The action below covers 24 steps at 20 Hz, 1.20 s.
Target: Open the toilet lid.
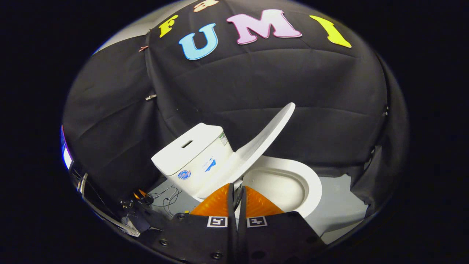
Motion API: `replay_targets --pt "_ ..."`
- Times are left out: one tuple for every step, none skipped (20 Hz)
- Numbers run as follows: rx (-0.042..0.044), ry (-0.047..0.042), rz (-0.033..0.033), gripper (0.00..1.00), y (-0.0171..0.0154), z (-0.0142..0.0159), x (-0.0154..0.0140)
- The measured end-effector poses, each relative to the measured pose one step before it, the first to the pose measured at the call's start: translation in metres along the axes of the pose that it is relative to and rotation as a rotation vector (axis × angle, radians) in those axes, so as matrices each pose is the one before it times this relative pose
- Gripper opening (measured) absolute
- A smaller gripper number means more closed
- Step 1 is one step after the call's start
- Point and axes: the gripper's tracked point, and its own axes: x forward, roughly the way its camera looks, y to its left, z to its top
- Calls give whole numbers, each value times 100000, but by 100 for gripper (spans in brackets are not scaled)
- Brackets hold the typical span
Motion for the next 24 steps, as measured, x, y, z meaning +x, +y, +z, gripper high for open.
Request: replay_targets --pt "-2871 -1783 124 4 895 685 68" --pt "-2350 -1176 157 5 775 588 328" --pt "-1162 -963 659 4 873 704 389" --pt "316 -835 881 4 725 729 198" --pt "511 -278 934 5 702 617 272" --pt "71 -587 770 5 643 330 195" --pt "-510 -442 603 5 647 345 255" --pt "-1640 -617 475 5 668 492 401" --pt "-1834 -430 190 4 538 249 288" --pt "-1450 -379 241 4 478 241 140" --pt "-1045 -238 467 4 609 275 190" --pt "-632 -227 542 4 514 644 385" --pt "-735 -316 520 4 690 303 330" --pt "-938 -360 571 5 676 336 331" --pt "-1373 -430 401 5 656 410 348" --pt "-2018 -467 163 5 668 477 365" --pt "-2410 -582 82 5 654 441 450" --pt "-2361 -531 -118 4 710 448 444" --pt "-2377 -688 62 5 741 343 327" --pt "-1858 -775 361 5 739 465 465" --pt "-1271 -720 492 4 660 469 533" --pt "-216 -500 360 5 585 417 414" --pt "5 -483 524 5 608 192 374" --pt "-796 -565 735 5 730 274 390"
